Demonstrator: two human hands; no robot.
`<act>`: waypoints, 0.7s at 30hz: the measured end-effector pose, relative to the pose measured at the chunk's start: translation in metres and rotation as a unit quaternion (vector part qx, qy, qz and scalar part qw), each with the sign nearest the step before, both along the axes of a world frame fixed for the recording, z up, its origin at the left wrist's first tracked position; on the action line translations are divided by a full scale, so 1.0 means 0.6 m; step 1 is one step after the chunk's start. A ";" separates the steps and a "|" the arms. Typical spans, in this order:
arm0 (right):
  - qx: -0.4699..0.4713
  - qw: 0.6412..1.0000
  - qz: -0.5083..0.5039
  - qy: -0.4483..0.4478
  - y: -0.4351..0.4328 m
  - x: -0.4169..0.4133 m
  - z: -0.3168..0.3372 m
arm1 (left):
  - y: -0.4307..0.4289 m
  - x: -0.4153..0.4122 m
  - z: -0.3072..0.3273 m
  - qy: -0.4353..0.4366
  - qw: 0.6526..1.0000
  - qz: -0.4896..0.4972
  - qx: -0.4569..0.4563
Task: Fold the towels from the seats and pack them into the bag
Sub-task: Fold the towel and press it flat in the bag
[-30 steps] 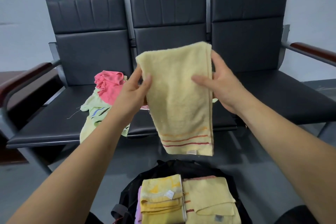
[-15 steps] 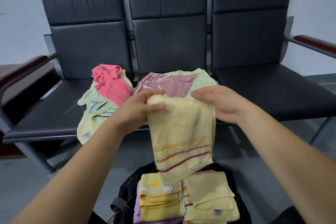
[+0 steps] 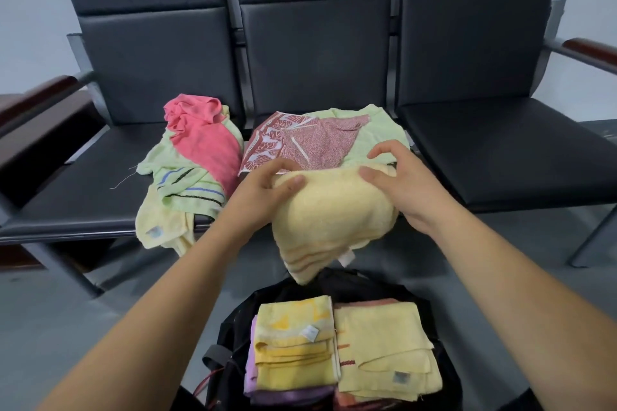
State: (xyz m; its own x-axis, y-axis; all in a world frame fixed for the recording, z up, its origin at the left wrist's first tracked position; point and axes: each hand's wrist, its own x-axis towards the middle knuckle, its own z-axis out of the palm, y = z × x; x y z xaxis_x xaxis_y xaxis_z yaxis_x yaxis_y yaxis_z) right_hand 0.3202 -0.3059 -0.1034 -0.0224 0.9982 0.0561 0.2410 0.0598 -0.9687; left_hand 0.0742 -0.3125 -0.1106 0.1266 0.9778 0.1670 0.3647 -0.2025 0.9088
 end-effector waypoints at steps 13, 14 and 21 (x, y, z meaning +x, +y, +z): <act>0.007 0.980 0.069 -0.184 0.009 0.018 -0.008 | 0.009 -0.003 -0.038 0.031 0.999 -0.024 -0.011; 0.020 0.984 0.069 -0.164 0.012 0.019 -0.013 | 0.009 0.000 -0.038 0.050 0.998 -0.022 0.007; 0.004 1.000 -0.005 0.008 0.024 0.026 -0.041 | 0.016 0.006 -0.041 -0.016 1.000 0.015 -0.019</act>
State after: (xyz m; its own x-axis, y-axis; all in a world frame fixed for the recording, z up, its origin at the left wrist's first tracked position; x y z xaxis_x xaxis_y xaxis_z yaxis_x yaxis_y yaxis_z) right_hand 0.3357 -0.2913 -0.1281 -0.0122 0.9979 0.0639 0.2262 0.0650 -0.9719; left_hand 0.0776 -0.3028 -0.1355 0.0918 0.9869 0.1326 0.3412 -0.1563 0.9269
